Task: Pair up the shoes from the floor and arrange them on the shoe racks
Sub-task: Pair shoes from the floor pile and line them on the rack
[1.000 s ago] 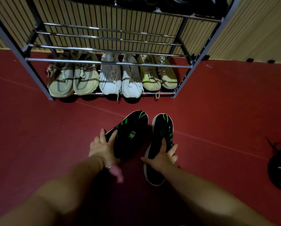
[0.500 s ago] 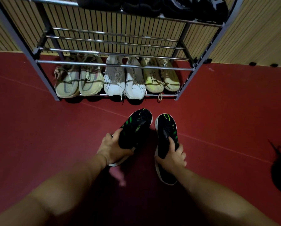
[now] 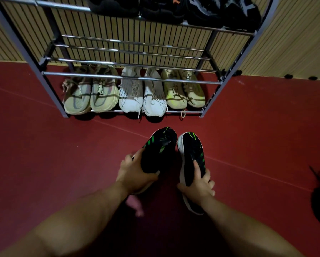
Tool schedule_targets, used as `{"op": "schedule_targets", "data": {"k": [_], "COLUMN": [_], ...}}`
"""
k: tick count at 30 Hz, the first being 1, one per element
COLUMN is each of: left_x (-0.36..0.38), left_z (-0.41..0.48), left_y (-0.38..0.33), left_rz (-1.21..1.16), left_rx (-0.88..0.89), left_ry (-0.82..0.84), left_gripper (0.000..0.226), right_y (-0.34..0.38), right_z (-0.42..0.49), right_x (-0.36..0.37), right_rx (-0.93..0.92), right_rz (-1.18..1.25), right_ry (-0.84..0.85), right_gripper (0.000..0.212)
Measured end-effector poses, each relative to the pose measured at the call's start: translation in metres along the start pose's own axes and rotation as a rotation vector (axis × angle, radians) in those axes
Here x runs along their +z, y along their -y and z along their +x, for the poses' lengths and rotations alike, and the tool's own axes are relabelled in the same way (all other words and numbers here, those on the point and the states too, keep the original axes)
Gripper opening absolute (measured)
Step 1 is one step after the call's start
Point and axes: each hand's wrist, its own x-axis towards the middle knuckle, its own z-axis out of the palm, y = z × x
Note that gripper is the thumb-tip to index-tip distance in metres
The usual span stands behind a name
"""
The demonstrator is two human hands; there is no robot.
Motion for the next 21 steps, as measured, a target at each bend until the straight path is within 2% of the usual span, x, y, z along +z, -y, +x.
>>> {"op": "schedule_targets", "data": {"k": [3, 7, 15, 21], "left_x": [0.0, -0.001, -0.017, -0.039], "left_z": [0.0, -0.001, -0.012, -0.009], "left_y": [-0.01, -0.026, -0.074, -0.089], "left_rz": [-0.09, -0.181, -0.286, -0.313], "left_rx": [-0.005, -0.007, 0.262, 0.265], "left_ry": [-0.008, -0.045, -0.193, -0.233], "left_gripper": [0.11, 0.1, 0.108, 0.107], "right_y": [-0.001, -0.002, 0.016, 0.043], "right_z": [-0.001, -0.007, -0.016, -0.011], "right_x": [-0.011, -0.03, -0.076, -0.104], "right_rx": [-0.032, -0.11, -0.266, -0.373], "right_rz": [0.231, 0.398, 0.47, 0.456], "right_ry": [-0.046, -0.126, -0.36, -0.446], "right_gripper": [0.09, 0.083, 0.088, 0.089]}}
